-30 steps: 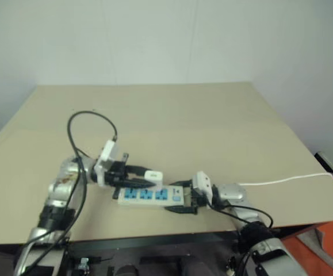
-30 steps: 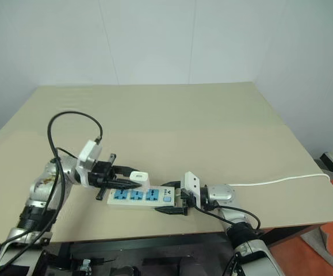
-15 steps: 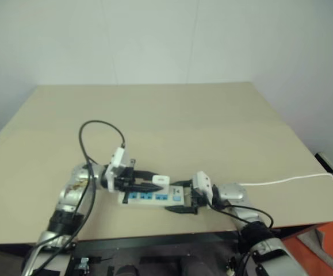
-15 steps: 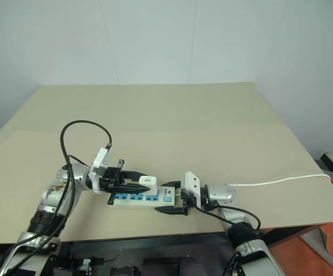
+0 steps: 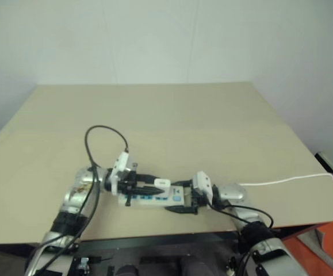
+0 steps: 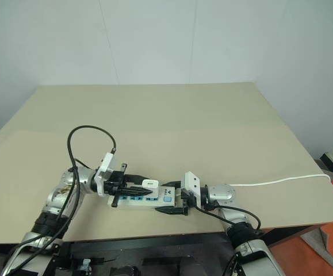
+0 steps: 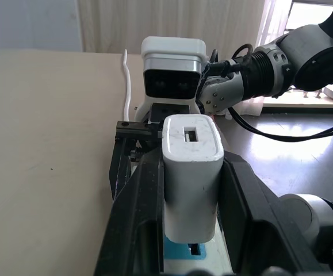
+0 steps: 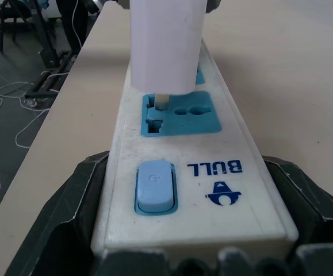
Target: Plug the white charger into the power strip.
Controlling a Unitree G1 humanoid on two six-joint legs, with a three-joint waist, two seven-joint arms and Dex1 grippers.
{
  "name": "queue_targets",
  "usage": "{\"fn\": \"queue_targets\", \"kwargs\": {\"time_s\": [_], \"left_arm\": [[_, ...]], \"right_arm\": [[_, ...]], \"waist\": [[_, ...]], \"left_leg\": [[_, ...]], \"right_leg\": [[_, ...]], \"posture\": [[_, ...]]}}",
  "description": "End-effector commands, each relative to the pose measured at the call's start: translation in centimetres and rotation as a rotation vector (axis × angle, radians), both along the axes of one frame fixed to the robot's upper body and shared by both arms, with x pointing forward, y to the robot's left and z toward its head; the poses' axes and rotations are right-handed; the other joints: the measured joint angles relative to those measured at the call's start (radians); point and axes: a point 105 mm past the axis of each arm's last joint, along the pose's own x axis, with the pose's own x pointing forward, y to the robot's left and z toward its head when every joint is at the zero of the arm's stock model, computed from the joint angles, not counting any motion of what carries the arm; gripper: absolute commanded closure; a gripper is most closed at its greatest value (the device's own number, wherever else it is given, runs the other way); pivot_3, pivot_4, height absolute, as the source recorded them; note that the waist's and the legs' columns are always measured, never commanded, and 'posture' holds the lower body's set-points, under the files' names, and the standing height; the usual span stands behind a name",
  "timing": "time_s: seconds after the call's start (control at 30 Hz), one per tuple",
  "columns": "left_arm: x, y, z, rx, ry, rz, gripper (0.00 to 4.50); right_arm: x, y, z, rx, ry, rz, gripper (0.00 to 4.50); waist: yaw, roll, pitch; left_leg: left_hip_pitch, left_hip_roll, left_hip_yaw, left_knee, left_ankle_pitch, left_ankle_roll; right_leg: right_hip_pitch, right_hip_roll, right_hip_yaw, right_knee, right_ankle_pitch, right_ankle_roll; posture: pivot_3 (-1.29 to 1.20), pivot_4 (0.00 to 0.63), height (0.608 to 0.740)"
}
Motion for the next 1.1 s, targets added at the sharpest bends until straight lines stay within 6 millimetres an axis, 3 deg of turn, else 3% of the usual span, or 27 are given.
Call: {"fn": "queue_targets", "kwargs": {"time_s": [0.03, 0.7, 1.1], "left_arm": [[0.0, -0.1, 0.1, -0.003, -0.023, -0.002, 3.53], [0.0, 0.1, -1.6, 0.037, 0.007, 0.011, 3.53], [-0.3, 2.0, -4.8, 0.143, 0.076, 0.051, 3.53]], "right_arm": [[-0.3, 0.5, 0.0, 0.007, -0.003, 0.018, 1.08], [-0.5, 0.4, 0.0, 0.009, -0.001, 0.017, 1.08], [-0.5, 0.5, 0.0, 0.007, 0.002, 0.022, 1.08]], "waist": [[0.000, 0.000, 0.000], [0.000, 0.000, 0.000], [0.000, -0.001, -0.001]], "left_leg": [[0.000, 0.000, 0.000, 0.000, 0.000, 0.000], [-0.001, 0.000, 0.000, -0.001, 0.000, 0.000], [0.000, 0.000, 0.000, -0.001, 0.000, 0.000]], "right_leg": [[0.000, 0.000, 0.000, 0.000, 0.000, 0.000], [0.000, 0.000, 0.000, -0.002, 0.000, 0.000], [0.000, 0.000, 0.000, -0.003, 0.000, 0.000]], "posture": [[0.00, 0.150, 0.740], [0.00, 0.150, 0.740], [0.00, 0.150, 0.740]]}}
